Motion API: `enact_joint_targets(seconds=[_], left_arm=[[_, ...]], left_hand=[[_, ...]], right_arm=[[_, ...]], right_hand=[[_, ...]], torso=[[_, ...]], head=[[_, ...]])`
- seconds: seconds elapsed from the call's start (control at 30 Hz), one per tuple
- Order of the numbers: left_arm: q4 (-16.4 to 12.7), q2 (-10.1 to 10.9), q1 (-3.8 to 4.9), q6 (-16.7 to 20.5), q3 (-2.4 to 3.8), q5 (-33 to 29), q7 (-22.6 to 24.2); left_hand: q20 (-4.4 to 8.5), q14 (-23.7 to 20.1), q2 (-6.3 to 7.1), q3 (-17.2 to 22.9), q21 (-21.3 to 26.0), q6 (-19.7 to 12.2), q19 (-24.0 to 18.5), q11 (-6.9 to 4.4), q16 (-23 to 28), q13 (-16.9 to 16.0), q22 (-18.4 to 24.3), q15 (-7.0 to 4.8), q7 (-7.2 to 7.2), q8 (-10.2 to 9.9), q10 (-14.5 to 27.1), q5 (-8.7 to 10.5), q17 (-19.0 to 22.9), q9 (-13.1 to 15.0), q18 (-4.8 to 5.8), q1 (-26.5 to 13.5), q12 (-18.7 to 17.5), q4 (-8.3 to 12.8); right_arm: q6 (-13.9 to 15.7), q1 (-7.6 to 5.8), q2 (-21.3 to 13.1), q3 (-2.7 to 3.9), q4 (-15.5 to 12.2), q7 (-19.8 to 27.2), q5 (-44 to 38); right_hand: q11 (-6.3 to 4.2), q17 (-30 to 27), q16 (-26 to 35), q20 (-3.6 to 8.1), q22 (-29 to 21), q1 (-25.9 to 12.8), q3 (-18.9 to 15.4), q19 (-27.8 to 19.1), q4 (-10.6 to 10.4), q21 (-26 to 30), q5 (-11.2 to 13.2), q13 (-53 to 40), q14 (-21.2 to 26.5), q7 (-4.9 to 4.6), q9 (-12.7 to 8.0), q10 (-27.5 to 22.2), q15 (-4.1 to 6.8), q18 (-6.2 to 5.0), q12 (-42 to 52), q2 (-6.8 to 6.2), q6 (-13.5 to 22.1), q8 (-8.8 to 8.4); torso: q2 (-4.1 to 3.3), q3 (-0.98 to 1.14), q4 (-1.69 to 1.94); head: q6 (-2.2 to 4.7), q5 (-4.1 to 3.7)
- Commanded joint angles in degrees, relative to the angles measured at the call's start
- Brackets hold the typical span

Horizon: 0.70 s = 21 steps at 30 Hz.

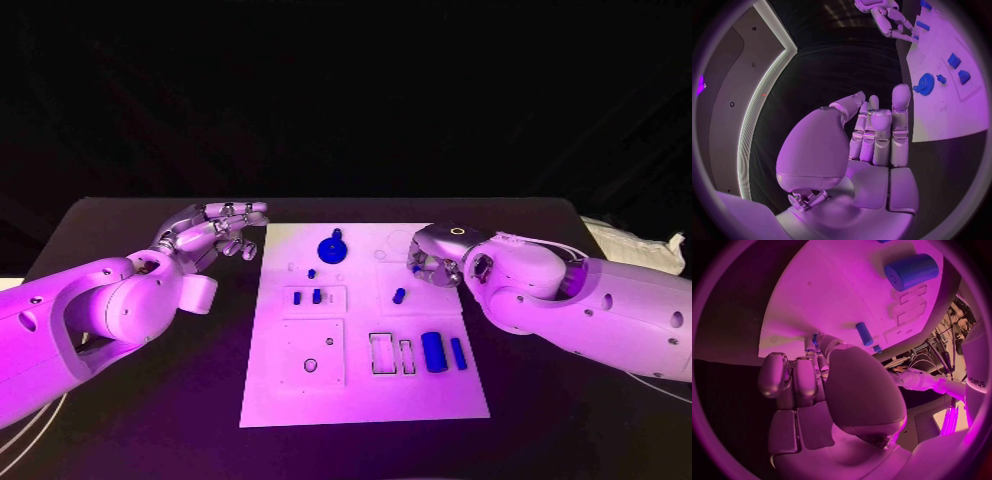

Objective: Assemble the parts on the task board

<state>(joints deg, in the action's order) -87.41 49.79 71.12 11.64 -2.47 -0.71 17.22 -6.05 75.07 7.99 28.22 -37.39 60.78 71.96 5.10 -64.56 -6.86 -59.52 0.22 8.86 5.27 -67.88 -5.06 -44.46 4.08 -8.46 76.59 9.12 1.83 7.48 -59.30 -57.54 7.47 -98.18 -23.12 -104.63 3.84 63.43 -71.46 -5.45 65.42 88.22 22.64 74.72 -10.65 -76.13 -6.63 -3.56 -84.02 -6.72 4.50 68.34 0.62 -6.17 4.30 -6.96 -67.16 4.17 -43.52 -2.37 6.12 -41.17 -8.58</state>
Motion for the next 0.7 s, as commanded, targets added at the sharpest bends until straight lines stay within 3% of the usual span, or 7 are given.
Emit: enact_joint_targets(seconds=[0.03, 0.17, 0.4, 0.7], left_arm=[[-0.1, -0.2, -0.04, -1.1, 0.03, 0.3, 0.4], [-0.1, -0.2, -0.08, -1.1, 0.03, 0.4, 0.4], [-0.1, -0.2, -0.20, -1.1, 0.03, 0.4, 0.3], [-0.1, -0.3, -0.32, -1.2, 0.03, 0.4, 0.3]], left_hand=[[0.01, -0.4, -0.41, -0.3, 0.4, -0.2, -0.4, -0.14, 0.3, -0.1, 0.1, 0.04, 0.28, -0.1, 0.4, -0.11, 0.1, -0.1, -1.15, 0.0, 0.3, 0.0], [0.01, -0.4, -0.41, -0.3, 0.4, -0.2, -0.4, -0.14, 0.3, -0.1, 0.1, 0.04, 0.28, -0.1, 0.4, -0.11, 0.1, -0.1, -1.15, 0.0, 0.3, 0.0], [0.00, -0.4, -0.49, -0.4, 0.5, -0.2, -0.4, -0.14, 0.3, -0.1, 0.2, 0.04, 0.28, -0.1, 0.4, -0.13, 0.2, -0.1, -1.17, 0.2, 0.4, 0.0], [0.00, -0.4, -0.53, -0.4, 0.6, -0.2, -0.4, -0.14, 0.3, -0.1, 0.2, 0.04, 0.29, 0.0, 0.4, -0.13, 0.2, -0.1, -1.18, 0.2, 0.4, 0.1]], right_arm=[[-1.3, 0.71, 0.0, -0.53, -0.3, -0.6, -0.8], [0.1, 0.73, -0.2, -0.35, -0.8, -0.5, -0.4], [1.9, 0.47, -0.9, 0.81, -2.5, -0.4, 0.2], [2.6, -0.26, -1.8, 1.26, -3.7, 0.0, 3.2]], right_hand=[[-0.10, 0.0, -0.2, 0.03, 0.4, -0.7, 0.7, 0.7, 0.2, -0.5, 0.3, -0.1, -1.8, 0.07, 0.2, 0.7, 0.25, 0.90, 0.3, 0.04, -0.6, 0.35], [-0.20, -0.1, -0.2, 0.08, 0.7, -0.8, 1.2, 0.9, 0.5, -0.7, 0.4, -0.1, -1.8, 0.13, 0.3, 1.0, 0.31, 0.96, 0.3, 0.11, -0.9, 0.39], [-0.23, -0.1, -0.2, 0.16, 0.9, -0.9, 1.8, 1.0, 1.1, -0.9, 0.3, -0.1, -1.8, 0.10, 0.3, 1.2, 0.34, 1.00, 0.1, -0.02, -1.0, 0.33], [-0.13, -0.3, -0.2, 0.21, 0.9, -1.2, 2.6, 1.0, 1.6, -0.9, 0.3, -0.1, -1.7, -0.03, 0.3, 1.1, 0.29, 1.00, -0.2, -0.19, -0.9, 0.14]], torso=[[0.02, 0.00, 0.03], [0.03, 0.02, 0.03], [-0.01, 0.05, 0.04], [-0.07, 0.02, 0.11]], head=[[0.09, -0.13], [0.14, -0.08], [0.15, -0.12], [-0.06, 0.10]])
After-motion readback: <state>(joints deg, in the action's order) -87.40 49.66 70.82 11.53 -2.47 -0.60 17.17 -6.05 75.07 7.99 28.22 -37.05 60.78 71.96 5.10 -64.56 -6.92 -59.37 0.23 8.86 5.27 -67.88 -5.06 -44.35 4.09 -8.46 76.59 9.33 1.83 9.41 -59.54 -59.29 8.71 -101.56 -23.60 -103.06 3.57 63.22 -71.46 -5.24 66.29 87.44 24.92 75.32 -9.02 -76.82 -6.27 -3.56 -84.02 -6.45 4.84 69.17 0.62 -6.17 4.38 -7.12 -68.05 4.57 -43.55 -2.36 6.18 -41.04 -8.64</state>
